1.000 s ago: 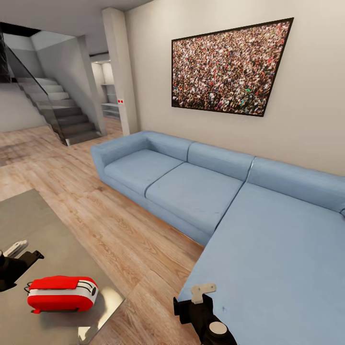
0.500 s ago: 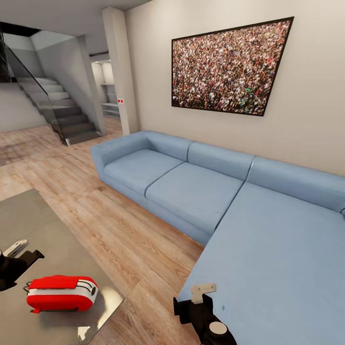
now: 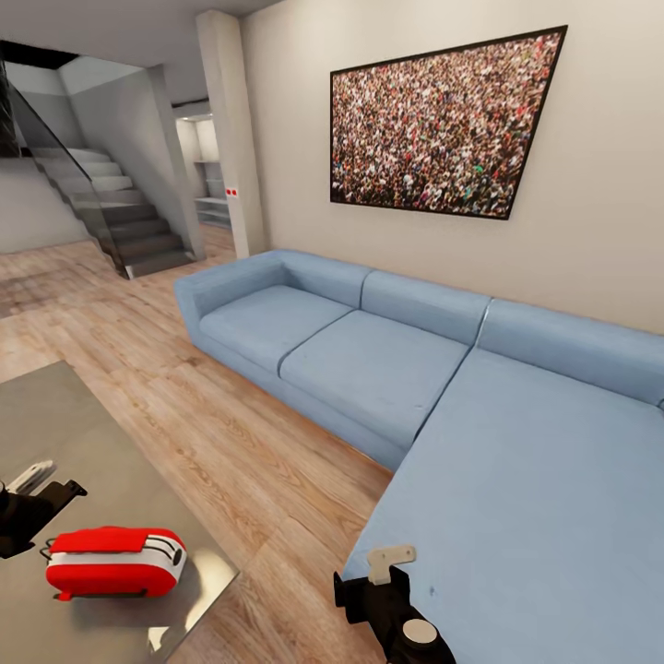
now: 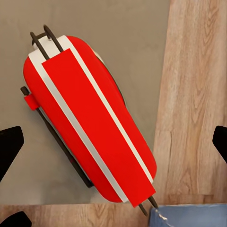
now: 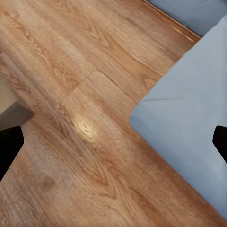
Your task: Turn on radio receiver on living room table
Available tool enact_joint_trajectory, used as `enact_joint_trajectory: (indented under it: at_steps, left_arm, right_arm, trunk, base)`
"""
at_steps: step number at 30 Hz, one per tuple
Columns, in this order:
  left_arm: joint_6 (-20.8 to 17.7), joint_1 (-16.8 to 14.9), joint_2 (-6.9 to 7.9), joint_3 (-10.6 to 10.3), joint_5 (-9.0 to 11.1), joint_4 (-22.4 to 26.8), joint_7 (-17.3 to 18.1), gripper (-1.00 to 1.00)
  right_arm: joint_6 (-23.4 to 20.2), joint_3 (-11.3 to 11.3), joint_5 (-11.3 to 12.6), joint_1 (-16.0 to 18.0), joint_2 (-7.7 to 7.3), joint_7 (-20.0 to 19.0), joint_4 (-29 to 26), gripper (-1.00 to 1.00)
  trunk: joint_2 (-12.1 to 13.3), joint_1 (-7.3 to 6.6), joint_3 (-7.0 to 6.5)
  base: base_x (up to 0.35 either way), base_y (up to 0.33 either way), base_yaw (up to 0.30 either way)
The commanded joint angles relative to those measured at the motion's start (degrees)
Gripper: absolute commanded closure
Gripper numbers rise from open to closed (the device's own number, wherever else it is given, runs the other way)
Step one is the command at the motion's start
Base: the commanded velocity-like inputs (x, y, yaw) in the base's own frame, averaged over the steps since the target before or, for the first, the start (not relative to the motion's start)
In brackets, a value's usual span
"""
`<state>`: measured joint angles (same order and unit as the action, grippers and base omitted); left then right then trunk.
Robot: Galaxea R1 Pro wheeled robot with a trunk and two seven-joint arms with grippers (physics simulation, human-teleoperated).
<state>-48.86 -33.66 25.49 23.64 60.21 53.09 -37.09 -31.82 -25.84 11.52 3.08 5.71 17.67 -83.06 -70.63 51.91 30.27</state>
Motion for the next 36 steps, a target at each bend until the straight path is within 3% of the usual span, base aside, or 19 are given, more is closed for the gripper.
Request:
enact_joint_trajectory:
  at_steps: [1,36]
  left_arm:
    - [0.00,0.00,0.00,0.00,0.00,0.00,0.00,-1.00]
    - [-0.09,0.00,0.09,0.00,0.00,0.00,0.41,-1.00]
  right_arm:
    - [0.00,0.00,0.00,0.00,0.00,0.00,0.00,-1.00]
    - [0.00,-0.09,-0.35,0.00,0.00,-0.02,-0.09,-1.00]
  trunk:
    - [-0.42,0.23,0.19]
    - [-14.45,7.91,6.47]
  base:
    - [0.000,0.000,0.000]
    - [0.000,0.000,0.000]
